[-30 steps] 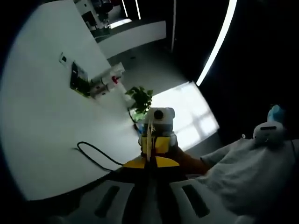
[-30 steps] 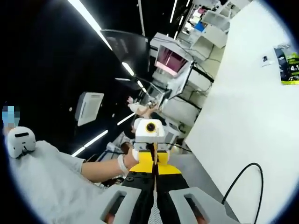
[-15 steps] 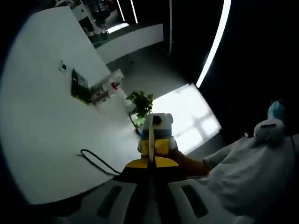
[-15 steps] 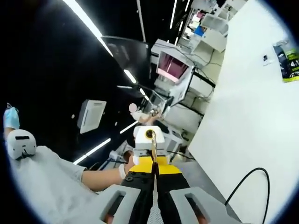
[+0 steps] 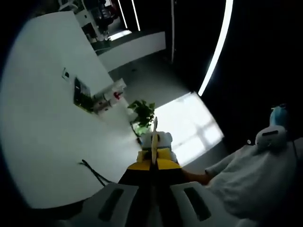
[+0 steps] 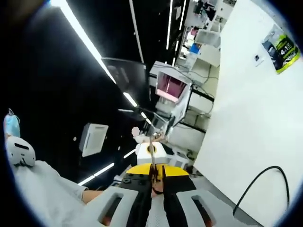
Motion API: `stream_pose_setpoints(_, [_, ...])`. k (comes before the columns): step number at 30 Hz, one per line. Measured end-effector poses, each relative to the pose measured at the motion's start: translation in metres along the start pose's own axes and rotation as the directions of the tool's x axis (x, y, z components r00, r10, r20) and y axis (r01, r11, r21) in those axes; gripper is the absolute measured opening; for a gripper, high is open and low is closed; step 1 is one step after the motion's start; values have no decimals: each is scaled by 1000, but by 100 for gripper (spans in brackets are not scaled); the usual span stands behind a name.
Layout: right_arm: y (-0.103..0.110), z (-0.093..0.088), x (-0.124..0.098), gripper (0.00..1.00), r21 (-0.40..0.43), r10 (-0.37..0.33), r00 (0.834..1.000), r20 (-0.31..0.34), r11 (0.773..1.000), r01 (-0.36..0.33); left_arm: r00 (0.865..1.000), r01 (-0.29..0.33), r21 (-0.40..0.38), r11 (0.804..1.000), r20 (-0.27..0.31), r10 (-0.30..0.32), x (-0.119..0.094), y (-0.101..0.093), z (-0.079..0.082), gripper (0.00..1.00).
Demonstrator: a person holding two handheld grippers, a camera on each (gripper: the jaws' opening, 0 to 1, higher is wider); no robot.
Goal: Arrange the skincare products in the storage area until every visible bottle or jar stands upright without overlapping.
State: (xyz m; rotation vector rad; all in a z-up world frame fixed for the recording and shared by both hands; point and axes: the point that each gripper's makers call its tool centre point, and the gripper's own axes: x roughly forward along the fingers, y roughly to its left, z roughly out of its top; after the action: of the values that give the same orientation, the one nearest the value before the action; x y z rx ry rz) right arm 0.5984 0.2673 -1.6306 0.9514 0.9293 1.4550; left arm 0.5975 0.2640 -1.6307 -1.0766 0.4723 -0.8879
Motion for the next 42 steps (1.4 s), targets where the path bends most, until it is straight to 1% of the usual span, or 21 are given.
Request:
stream_pose_setpoints(2, [3,2,-1,0,-7,7,1000,9,1000,-7,1000,-11,1,1000,3,11,0,2,0,0])
stream_pose_setpoints(3, [4,2,-1,0,-38,1,1000,8,999,-1,1000,0,-10,1000,3,0,0,0,0,0])
stream_pose_setpoints(4, [4,2,0,0,-57,-6,1000,8,998,6,1000,-1,-6,1000,3,1,0,0,0,0])
stream_pose_setpoints(8, [5,3,-1,0,-54,-6,1000,-3,999,6,1000,6,0,1000,3,-6,0,-2,0,0])
stream_pose_setpoints(11, [3,3,-2,0,-56,-24,999,-21,998,23,1000,-3,8,1000,1,3,1,-1,0,0])
stream_pose_setpoints(14, [4,2,-3,0,-26,-21,999,-47,999,19,1000,12,-9,1000,-1,-12,1,-4,-1,0])
stream_pose_setpoints(15, [4,2,-4,0,-27,-27,998,-57,999,25,1000,11,-15,1000,-3,-11,2,-3,-1,0])
stream_pose_setpoints(22, [4,3,-10,0,-70,-39,990,-137,997,30,1000,22,-34,999,23,-21,0,-3,3,2])
stream_pose_setpoints(24, [3,2,-13,0,-74,-42,986,-158,997,31,999,21,-49,999,26,-19,-2,0,4,0])
stream_pose_setpoints(26, [4,-1,-14,0,-69,-39,983,-178,997,27,1000,17,-41,999,20,-17,-2,0,3,0])
stream_pose_setpoints(29, [5,-4,-16,0,-68,-30,982,-186,998,17,1000,23,-24,999,1,-23,-1,-4,-1,0])
stream_pose_setpoints(30, [5,-4,-17,0,-70,-30,983,-181,997,17,1000,21,11,1000,0,-21,-1,-4,-1,0])
stream_pose_setpoints(31, [3,-5,-17,0,-67,-33,984,-173,998,22,1000,9,14,1000,1,-9,0,-3,-1,0])
stream_pose_setpoints(33, [3,-5,-18,0,-61,-24,989,-149,998,15,1000,11,-4,1000,-1,-11,-1,-3,-1,0])
stream_pose_setpoints(34, [4,-5,-18,0,-66,-22,991,-129,998,14,1000,10,0,1000,-1,-10,-1,-3,-1,0])
stream_pose_setpoints(36, [0,-3,-20,0,-108,-41,995,-94,994,31,1000,-7,8,1000,12,7,-1,0,2,0])
stream_pose_setpoints(38, [-3,-3,-26,0,-154,-57,997,-59,987,48,999,-9,3,1000,39,9,-4,0,7,0])
stream_pose_setpoints(39, [-2,-4,-29,0,-156,-59,997,-48,987,51,998,-9,0,1000,56,9,-6,1,10,0])
stream_pose_setpoints(41, [-3,-8,-35,4,-163,-66,997,-42,985,58,998,-13,-6,1000,64,13,-7,2,12,0])
stream_pose_setpoints(42, [-8,-8,-41,5,-199,-96,995,-32,976,88,998,-12,-9,1000,69,13,-7,2,13,0])
